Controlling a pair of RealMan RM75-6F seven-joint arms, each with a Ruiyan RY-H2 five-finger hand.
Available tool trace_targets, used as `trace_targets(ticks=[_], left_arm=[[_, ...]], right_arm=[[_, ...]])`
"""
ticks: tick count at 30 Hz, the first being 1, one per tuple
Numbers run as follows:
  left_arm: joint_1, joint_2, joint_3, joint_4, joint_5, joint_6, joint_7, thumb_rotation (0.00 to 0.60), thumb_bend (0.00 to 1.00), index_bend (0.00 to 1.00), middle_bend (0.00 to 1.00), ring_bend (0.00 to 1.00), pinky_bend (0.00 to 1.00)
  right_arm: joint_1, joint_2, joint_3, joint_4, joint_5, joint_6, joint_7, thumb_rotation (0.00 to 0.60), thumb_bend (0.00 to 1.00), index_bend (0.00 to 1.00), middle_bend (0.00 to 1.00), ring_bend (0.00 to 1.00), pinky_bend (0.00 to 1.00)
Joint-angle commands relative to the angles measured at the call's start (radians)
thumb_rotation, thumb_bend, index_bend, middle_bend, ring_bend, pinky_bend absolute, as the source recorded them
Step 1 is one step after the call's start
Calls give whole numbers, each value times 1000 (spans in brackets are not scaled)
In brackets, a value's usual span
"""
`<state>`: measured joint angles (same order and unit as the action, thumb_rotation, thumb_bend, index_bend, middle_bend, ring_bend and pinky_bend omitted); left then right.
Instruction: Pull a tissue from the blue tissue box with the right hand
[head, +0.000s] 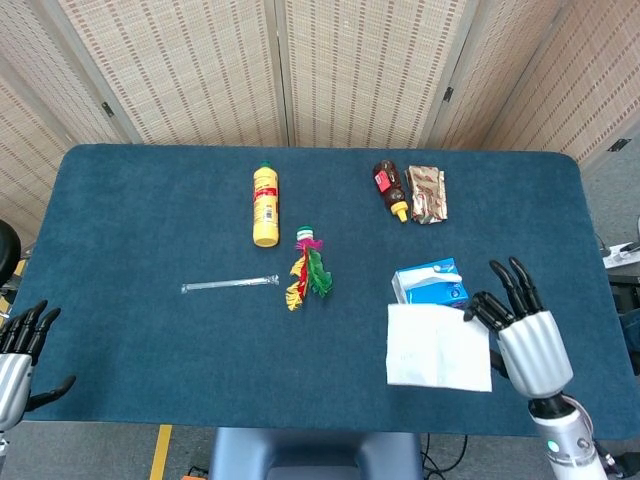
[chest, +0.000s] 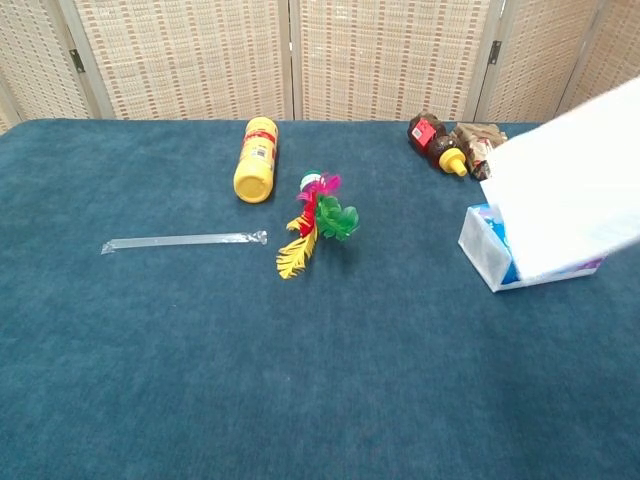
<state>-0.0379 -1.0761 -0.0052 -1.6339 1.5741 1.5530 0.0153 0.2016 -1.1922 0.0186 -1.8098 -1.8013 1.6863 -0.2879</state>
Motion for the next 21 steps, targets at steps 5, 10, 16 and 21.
trace_targets(ticks=[5,10,16,21], left_arm=[[-4,-3,3,3,3,-9,6,600,248,0,0,0,132],[-8,-10,4,6,0,-20,20,600,250,0,0,0,132],[-9,-14,5,7,-1,-22,28,600,250,0,0,0,132],[-10,-15,6,8,1,-25,29,600,249,0,0,0,132]], right_arm=[[-78,-50,-51,201,50,16,158,600,488,606,422,79,0],[-77,-76,-23,270,102,-17,164,600,476,598,372,57,0],[-81,-60,-20,246,146,-71,125,600,363,121,82,0,0],[-85,-32,-15,203,182,-108,101,600,222,0,0,0,0]])
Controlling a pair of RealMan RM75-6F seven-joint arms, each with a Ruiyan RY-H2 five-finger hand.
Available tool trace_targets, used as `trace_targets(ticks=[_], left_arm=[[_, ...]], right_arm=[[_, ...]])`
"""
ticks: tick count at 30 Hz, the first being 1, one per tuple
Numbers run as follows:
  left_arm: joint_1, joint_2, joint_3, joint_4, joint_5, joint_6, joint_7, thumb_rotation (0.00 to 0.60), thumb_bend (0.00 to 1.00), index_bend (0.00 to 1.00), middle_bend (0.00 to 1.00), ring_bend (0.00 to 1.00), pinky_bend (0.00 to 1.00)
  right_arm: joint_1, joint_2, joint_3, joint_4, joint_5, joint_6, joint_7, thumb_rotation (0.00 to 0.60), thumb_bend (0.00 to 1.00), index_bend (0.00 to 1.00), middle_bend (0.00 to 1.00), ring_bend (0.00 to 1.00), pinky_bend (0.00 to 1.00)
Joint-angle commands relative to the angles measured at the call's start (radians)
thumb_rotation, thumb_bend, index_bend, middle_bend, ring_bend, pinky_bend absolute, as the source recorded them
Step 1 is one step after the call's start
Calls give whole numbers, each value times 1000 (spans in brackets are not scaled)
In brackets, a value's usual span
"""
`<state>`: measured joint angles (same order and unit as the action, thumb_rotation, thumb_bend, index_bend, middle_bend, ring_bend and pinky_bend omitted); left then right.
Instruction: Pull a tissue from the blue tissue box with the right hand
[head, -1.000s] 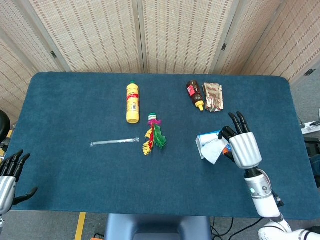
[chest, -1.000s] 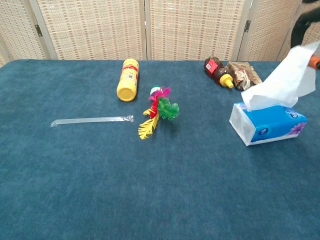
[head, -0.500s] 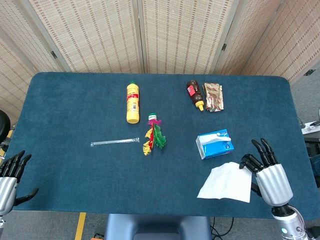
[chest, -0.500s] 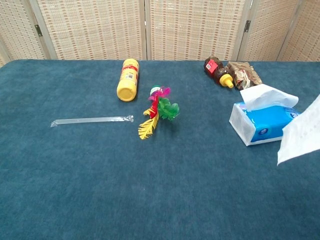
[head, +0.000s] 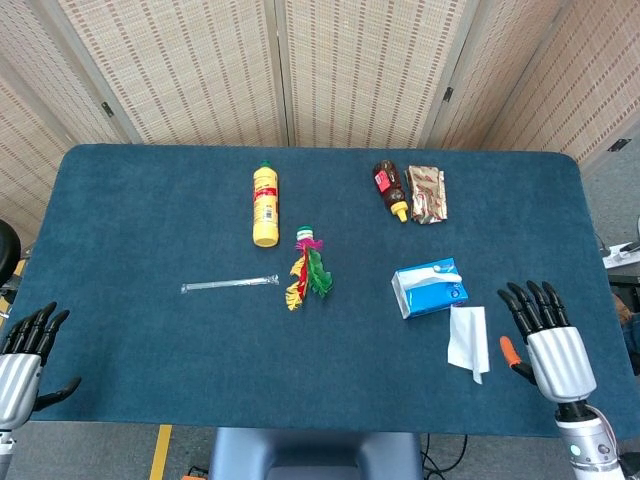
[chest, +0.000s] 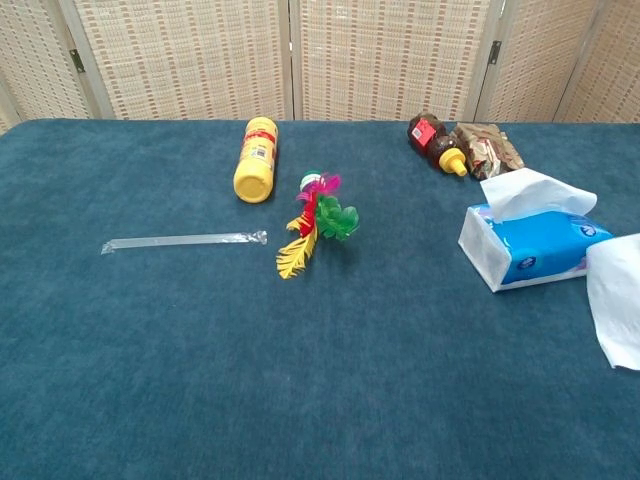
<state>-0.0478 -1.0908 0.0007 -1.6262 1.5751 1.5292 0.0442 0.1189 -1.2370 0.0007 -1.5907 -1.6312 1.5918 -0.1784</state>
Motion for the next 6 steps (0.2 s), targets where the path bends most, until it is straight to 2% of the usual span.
trace_targets(ticks=[1,6], left_arm=[[-1,-1,0,0,0,-1,0,600,249,0,0,0,132],[-2,-1,1,0,1,-2,1,600,249,0,0,0,132]], right_arm=[[-3,15,4,-20,14,-15,-10,600,212,0,0,0,0],[-4,24,6,-31,20,-24,-10,600,202,0,0,0,0]])
